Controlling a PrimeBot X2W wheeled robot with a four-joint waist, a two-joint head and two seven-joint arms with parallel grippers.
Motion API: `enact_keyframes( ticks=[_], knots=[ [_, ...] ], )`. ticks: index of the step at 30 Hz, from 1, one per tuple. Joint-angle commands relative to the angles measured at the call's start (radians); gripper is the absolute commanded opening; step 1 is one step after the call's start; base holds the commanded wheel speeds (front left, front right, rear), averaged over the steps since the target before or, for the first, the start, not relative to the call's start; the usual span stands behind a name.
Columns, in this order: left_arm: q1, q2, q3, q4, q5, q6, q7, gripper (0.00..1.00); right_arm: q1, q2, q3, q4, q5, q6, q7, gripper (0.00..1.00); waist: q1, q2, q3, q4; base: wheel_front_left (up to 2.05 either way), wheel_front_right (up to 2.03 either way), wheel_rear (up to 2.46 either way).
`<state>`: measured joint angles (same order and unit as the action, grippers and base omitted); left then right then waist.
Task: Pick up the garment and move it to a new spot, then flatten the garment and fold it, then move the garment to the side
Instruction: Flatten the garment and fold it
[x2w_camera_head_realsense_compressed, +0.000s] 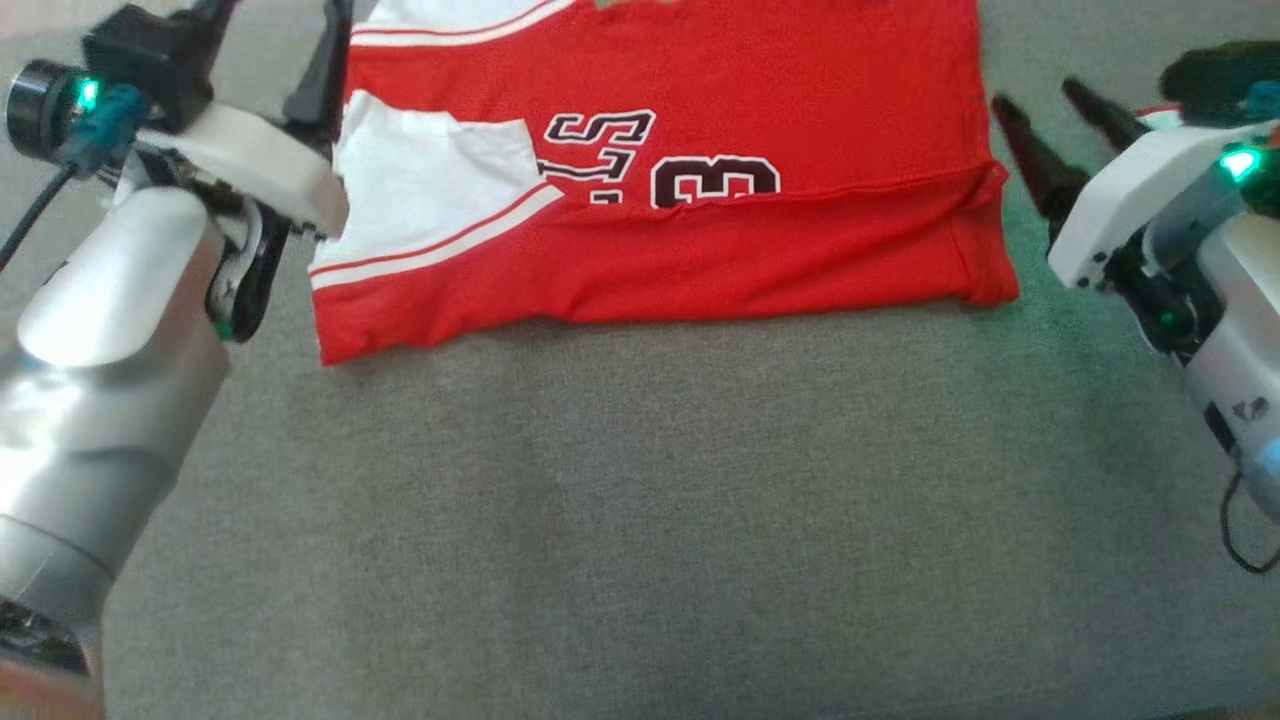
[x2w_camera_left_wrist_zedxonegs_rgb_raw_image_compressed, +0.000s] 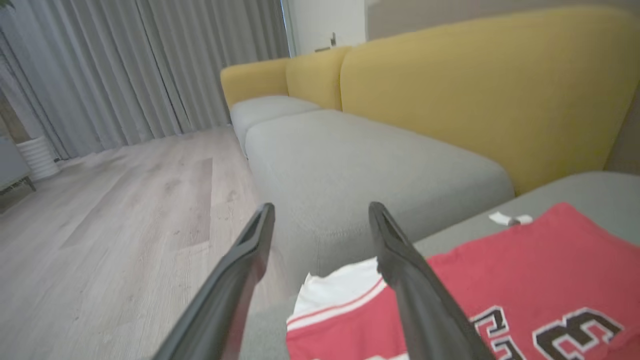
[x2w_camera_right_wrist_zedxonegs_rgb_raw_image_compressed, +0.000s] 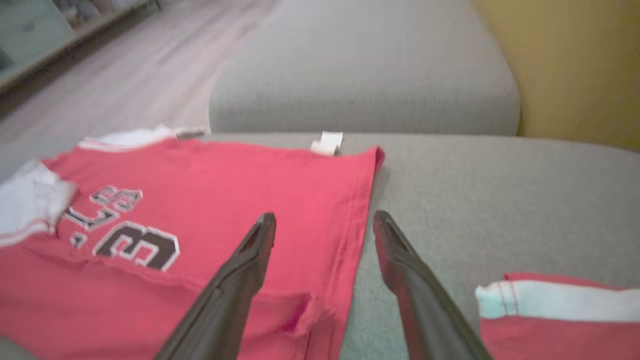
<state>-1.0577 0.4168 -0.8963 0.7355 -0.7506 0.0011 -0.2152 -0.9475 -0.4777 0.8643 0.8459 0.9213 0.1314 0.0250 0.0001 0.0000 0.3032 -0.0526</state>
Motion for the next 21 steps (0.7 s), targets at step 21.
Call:
enact_keyframes(
  ticks=[21],
  knots=[
    [0.643,-0.180,0.587,-0.552,0.253,0.107,-0.046,1.00,0.492,0.282,-0.717,-0.397,-0.591,-0.001,-0.287,1.00,-0.0001,0.0000,-0.193,0.026,0.00,0.00,0.00]
  ],
)
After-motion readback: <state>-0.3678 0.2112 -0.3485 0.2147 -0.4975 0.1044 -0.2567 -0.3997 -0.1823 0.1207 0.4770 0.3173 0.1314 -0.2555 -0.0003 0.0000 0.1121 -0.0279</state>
